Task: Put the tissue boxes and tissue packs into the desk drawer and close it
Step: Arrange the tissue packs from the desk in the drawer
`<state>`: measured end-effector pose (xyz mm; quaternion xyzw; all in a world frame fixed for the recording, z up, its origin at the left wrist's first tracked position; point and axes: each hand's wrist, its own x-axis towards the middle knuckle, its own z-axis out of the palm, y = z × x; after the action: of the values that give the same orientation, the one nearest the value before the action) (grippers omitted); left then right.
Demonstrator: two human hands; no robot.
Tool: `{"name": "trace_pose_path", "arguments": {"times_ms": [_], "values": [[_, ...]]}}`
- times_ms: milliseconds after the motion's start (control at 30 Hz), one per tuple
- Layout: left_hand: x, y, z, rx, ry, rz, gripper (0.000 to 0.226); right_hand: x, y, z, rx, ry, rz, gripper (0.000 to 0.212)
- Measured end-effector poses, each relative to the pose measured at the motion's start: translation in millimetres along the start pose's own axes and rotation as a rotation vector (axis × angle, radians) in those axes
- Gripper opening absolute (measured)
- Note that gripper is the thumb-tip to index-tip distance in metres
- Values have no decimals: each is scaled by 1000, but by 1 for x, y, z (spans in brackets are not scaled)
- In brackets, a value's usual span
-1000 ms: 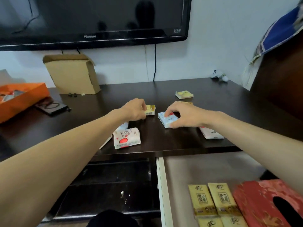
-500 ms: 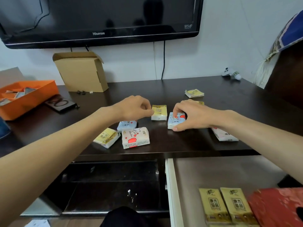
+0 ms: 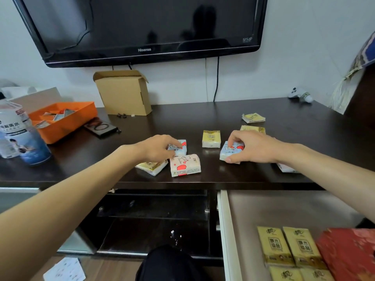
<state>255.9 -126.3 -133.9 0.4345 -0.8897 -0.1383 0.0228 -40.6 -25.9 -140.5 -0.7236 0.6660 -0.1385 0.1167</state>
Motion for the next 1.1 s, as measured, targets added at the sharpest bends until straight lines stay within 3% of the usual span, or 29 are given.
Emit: {"name": "trace_pose_path", "arguments": {"times_ms": [233, 333, 400, 500, 633, 733, 967, 1100], "values": [[26, 8, -7, 75, 26, -57, 26, -6, -1, -4, -5, 36, -7, 40], [40, 26, -15, 275, 170, -52, 41, -5, 3, -7, -26, 88, -13, 42], [52, 41, -15, 273, 227, 35, 42, -6, 7, -10, -8, 104, -13, 43], [76, 61, -5, 156, 112, 127, 53, -9, 13, -13, 57, 113, -8, 42], [105, 74, 17, 113, 46, 96, 81, -24, 19, -20, 124, 136, -15, 42], [115, 76, 23, 96, 95, 81, 73, -47, 21, -25, 144, 155, -31, 43], [57, 129, 11, 26, 243, 209, 78, -120, 10, -32, 153, 110, -70, 43], [-23, 167, 21, -75, 191, 314, 91, -175, 10, -30, 119, 35, -44, 45]]}}
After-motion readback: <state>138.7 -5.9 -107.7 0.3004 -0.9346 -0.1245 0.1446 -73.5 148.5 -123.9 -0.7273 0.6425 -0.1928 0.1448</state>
